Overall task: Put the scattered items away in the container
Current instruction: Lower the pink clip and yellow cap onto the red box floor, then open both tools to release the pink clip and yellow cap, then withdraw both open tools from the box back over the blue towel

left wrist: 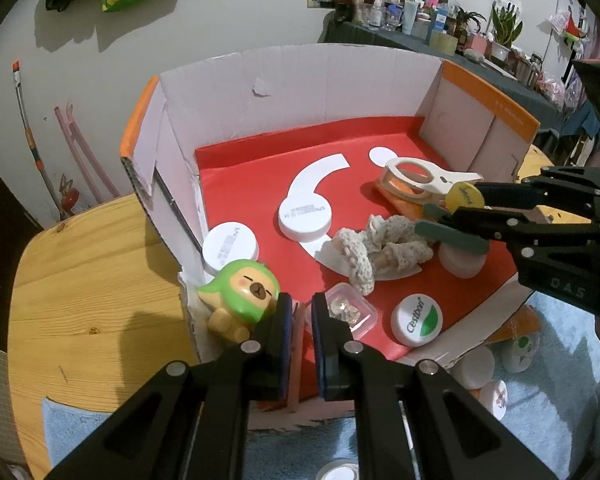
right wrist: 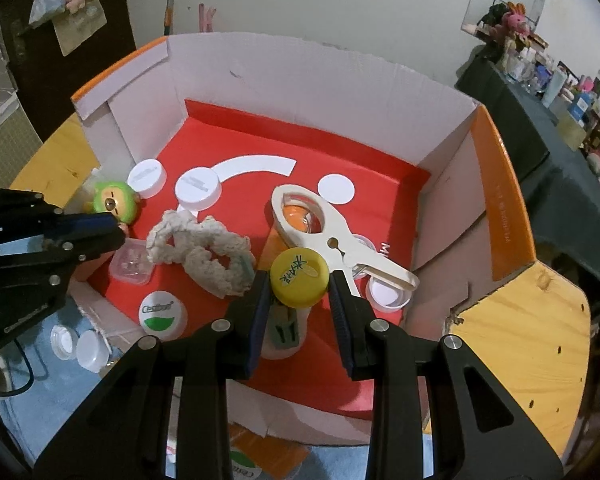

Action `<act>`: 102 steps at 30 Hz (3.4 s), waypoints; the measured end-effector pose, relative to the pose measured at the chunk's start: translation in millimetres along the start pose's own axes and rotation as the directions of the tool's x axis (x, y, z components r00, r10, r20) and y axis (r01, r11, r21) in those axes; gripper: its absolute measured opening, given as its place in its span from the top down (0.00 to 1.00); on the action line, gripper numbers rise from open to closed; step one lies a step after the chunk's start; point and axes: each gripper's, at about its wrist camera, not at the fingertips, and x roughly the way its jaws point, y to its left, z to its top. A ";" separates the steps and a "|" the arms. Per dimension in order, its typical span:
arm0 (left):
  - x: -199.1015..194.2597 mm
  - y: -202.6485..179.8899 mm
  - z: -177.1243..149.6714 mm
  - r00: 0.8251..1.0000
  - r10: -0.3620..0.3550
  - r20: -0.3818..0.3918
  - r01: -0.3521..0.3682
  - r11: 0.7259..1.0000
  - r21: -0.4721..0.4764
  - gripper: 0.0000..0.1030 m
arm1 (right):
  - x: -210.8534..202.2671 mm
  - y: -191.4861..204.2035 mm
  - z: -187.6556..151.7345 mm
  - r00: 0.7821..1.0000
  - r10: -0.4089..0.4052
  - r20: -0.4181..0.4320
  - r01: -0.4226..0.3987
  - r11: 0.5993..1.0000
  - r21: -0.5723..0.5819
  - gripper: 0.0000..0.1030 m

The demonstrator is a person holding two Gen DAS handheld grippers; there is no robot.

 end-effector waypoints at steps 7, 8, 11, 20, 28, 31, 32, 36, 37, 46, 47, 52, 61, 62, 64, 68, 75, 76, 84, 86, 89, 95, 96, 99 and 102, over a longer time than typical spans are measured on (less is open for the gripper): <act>0.3 0.1 0.0 1.000 -0.001 0.000 0.001 1.000 0.000 0.90 | 3.8 -0.7 0.7 1.000 -0.002 -0.007 0.002 1.000 0.004 0.73; 0.0 0.0 0.1 1.000 -0.001 -0.001 0.001 1.000 0.000 0.90 | 3.9 -0.9 0.8 1.000 -0.001 -0.008 0.001 1.000 0.006 0.73; 0.4 0.0 0.1 1.000 -0.001 -0.001 0.001 1.000 -0.001 0.90 | 4.2 -1.4 0.9 1.000 0.000 -0.008 0.000 1.000 0.008 0.73; 1.2 0.8 0.3 1.000 0.004 0.002 -0.004 1.000 0.002 0.90 | 4.9 1.1 1.6 1.000 -0.008 -0.009 0.008 1.000 0.000 0.72; 0.7 -0.2 1.0 1.000 0.011 0.003 -0.011 1.000 0.008 0.89 | 5.6 0.4 1.5 1.000 -0.006 -0.012 0.007 1.000 0.007 0.72; 0.5 0.1 0.7 1.000 0.010 0.003 -0.010 1.000 0.007 0.89 | 5.5 1.0 1.1 1.000 -0.011 -0.012 0.011 1.000 0.004 0.72; 0.2 0.1 0.5 1.000 0.010 0.003 -0.010 1.000 0.007 0.89 | 5.9 0.8 1.4 1.000 -0.012 -0.012 0.012 1.000 0.005 0.72; 0.3 0.2 0.7 1.000 0.011 0.004 -0.011 1.000 0.007 0.87 | 6.0 0.2 1.2 1.000 -0.013 -0.012 0.013 1.000 0.005 0.72; 0.2 0.2 0.6 1.000 0.013 0.005 -0.013 1.000 0.007 0.86 | 6.1 0.3 1.5 1.000 -0.012 -0.012 0.012 1.000 0.006 0.72; -0.7 -0.8 -0.3 1.000 -0.005 0.008 0.005 1.000 0.004 0.74 | 6.7 -1.0 1.8 0.999 -0.032 -0.007 0.032 0.999 0.015 0.52; -0.7 -1.7 -0.5 1.000 -0.001 0.009 0.001 1.000 0.008 0.74 | 6.4 -1.4 1.7 0.999 -0.032 -0.002 0.032 0.999 0.014 0.51; -1.1 -4.0 -0.8 1.000 -0.002 0.007 0.002 1.000 0.015 0.68 | 7.5 -3.0 0.8 1.000 -0.022 -0.004 0.023 1.000 0.022 0.51; -2.7 -10.2 -2.8 1.000 0.007 0.007 -0.008 0.999 0.037 0.58 | 4.7 -4.4 -1.2 0.999 -0.038 0.002 0.037 0.999 0.028 0.51; -2.7 -10.2 -2.7 1.000 0.006 0.006 -0.006 0.999 0.036 0.58 | 4.0 -4.4 -1.4 0.999 -0.039 0.004 0.039 0.999 0.029 0.51; -3.2 -11.2 -2.8 1.000 0.005 0.005 -0.006 0.999 0.037 0.56 | 3.3 -4.2 -1.5 0.999 -0.042 0.005 0.042 0.999 0.029 0.51; -4.0 -12.5 -3.5 1.000 0.009 0.003 -0.009 0.999 0.039 0.54 | -1.7 -4.1 -1.5 0.999 -0.044 0.015 0.044 0.999 0.030 0.50; -9.9 -10.9 -4.9 1.000 0.017 0.014 -0.017 0.999 0.032 0.49 | -19.8 -0.8 -2.5 0.997 -0.051 0.053 0.050 0.998 0.022 0.45; -11.5 -9.7 -5.4 1.000 0.019 0.018 -0.019 0.999 0.030 0.47 | -21.6 -0.8 -2.6 0.997 -0.052 0.057 0.050 0.998 0.023 0.45; -30.5 -7.7 -10.3 0.999 0.017 0.045 -0.018 1.000 0.022 0.42 | -46.0 2.9 -8.4 0.994 -0.057 0.098 0.055 0.998 0.020 0.43; -35.2 -7.9 -12.5 0.999 0.016 0.051 -0.017 1.000 0.021 0.42 | -52.0 4.0 -10.8 0.992 -0.057 0.109 0.054 0.998 0.023 0.42; -43.5 -8.4 -17.3 0.998 0.015 0.061 -0.016 1.000 0.024 0.39 | -60.8 7.2 -15.7 0.991 -0.054 0.121 0.051 0.998 0.021 0.42; -57.4 -13.8 -32.2 0.997 0.021 0.072 -0.024 0.998 0.053 0.34 | -79.2 18.1 -34.7 0.989 -0.035 0.146 0.035 0.999 0.006 0.39; -58.8 -14.6 -36.0 0.997 0.023 0.071 -0.027 0.998 0.057 0.33 | -83.2 21.2 -40.0 0.988 -0.036 0.152 0.036 0.999 0.002 0.39; -60.7 -15.9 -44.0 0.998 0.023 0.064 -0.027 0.998 0.058 0.33 | -90.6 26.1 -49.4 0.987 -0.028 0.160 0.029 1.000 -0.002 0.38; -62.9 -17.0 -54.4 0.998 0.026 0.059 -0.029 0.998 0.055 0.33 | -95.3 30.2 -59.9 0.987 -0.021 0.161 0.021 1.000 0.002 0.38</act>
